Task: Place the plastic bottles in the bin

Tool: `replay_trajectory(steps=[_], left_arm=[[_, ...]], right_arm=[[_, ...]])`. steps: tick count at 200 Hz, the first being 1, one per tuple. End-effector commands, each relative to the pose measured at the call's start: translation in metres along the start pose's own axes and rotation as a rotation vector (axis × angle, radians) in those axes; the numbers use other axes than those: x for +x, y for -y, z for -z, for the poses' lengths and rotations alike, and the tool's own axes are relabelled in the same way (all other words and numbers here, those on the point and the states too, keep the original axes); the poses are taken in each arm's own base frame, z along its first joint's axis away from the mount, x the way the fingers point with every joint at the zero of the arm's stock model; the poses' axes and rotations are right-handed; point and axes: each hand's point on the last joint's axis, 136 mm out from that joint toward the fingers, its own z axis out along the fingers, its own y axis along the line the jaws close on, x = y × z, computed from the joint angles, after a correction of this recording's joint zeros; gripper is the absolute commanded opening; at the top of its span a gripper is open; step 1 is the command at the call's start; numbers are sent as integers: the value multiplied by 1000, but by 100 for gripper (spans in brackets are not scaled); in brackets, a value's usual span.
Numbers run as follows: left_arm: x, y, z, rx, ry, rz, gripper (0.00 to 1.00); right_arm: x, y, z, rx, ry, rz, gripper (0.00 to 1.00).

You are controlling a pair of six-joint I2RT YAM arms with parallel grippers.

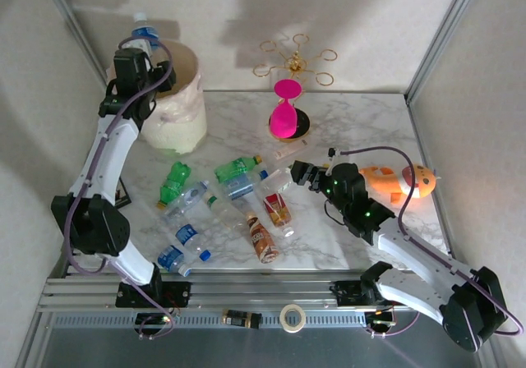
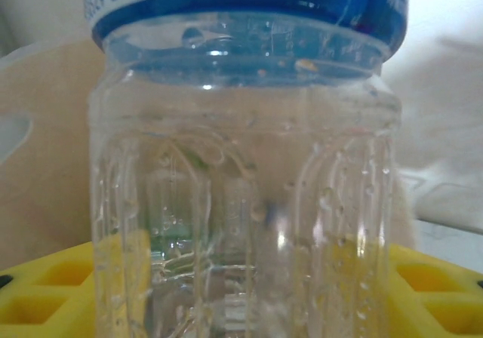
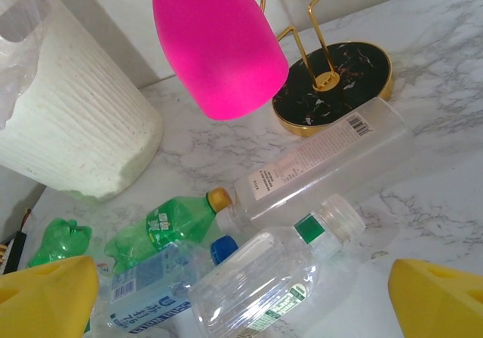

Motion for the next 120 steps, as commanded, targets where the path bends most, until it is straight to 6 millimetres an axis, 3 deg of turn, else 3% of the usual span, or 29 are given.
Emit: replay_trajectory(steps=[1,50,88,120], left_arm=[[-8,-9,-8,-29,2,2,42],[-1,-10,-22,-29,-29,15,48],[-11,-6,-17,-13,-15,39,77],[-27,-1,-4,6,15,53,87]], right_arm=[[-3,13,6,52,32,-11,99],[-8,18,19,54,83,-29,99],[-8,19,21,50,89,-34,99],[-7,17,19,41,84,-36,99]])
